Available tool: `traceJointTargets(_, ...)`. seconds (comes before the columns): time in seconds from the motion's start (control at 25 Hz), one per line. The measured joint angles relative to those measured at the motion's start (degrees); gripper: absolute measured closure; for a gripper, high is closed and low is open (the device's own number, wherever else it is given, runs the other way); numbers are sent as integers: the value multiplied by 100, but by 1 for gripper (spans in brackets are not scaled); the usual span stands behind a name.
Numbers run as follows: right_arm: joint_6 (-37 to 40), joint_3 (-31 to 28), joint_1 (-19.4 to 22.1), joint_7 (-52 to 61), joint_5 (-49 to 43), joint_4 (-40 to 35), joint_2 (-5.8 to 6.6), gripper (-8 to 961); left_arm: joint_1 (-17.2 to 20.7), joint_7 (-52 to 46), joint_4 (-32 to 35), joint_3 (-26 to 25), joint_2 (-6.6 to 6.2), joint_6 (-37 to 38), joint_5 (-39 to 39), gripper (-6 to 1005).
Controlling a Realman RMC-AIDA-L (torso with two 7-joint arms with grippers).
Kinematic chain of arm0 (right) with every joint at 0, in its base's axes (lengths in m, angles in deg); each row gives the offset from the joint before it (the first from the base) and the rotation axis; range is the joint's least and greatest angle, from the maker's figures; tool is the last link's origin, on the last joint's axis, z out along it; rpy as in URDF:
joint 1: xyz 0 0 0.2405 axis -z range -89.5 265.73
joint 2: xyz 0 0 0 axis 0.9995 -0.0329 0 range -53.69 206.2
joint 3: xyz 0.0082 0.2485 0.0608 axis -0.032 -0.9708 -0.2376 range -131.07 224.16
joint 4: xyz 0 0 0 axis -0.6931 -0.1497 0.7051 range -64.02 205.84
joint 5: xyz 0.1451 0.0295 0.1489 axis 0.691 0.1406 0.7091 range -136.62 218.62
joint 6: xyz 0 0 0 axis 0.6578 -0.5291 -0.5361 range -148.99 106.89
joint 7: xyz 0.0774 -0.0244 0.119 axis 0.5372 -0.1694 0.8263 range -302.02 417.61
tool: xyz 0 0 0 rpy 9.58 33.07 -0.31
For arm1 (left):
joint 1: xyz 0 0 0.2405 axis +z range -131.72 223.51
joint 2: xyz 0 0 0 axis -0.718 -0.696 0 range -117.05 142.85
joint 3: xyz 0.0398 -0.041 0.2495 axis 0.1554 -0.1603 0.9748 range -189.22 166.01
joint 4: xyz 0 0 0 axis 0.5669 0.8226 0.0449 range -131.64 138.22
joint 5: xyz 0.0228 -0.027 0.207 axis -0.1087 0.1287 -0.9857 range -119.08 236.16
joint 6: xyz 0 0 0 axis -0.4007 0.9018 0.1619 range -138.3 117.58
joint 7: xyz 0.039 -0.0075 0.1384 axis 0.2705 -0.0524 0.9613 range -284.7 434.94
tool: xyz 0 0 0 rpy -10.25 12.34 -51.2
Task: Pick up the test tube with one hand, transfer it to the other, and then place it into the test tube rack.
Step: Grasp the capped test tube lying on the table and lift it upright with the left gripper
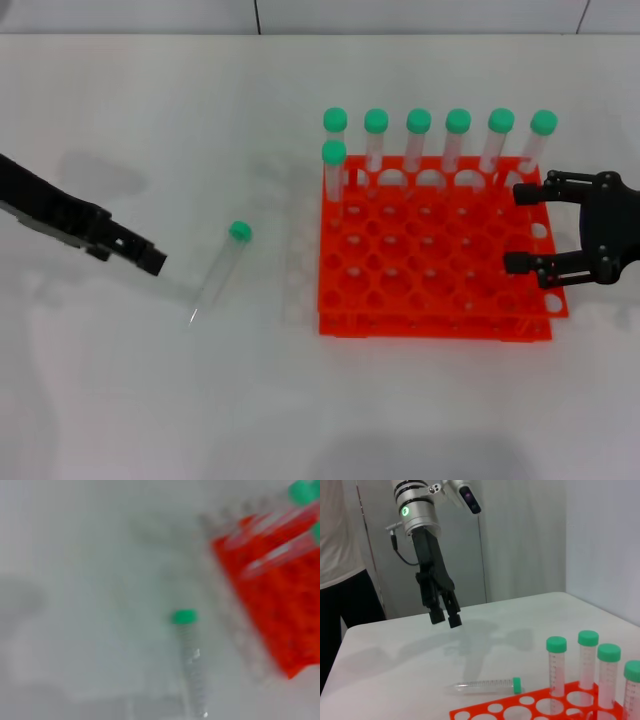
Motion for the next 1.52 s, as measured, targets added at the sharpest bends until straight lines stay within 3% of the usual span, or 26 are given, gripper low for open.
traceJointTargets(0.36, -19, 29, 8, -63, -37, -143, -106, 84, -481, -717, -229, 976, 463, -460, -1132, 125)
traceJointTargets(0.72, -10, 57, 17, -179, -52, -121, -182, 84, -747, -1186, -720, 1329, 670, -1050, -1193, 125)
traceJointTargets(1.16, -83, 119, 75, -212, -61, -140, -195, 83, -933, -1502, -1130, 1653, 794, -1552, -1198, 125)
traceJointTargets(1.52, -207, 89, 95, -243, -61, -145, -194, 83, -1000, -1705, -1253, 1770, 807, -1682, -1153, 303)
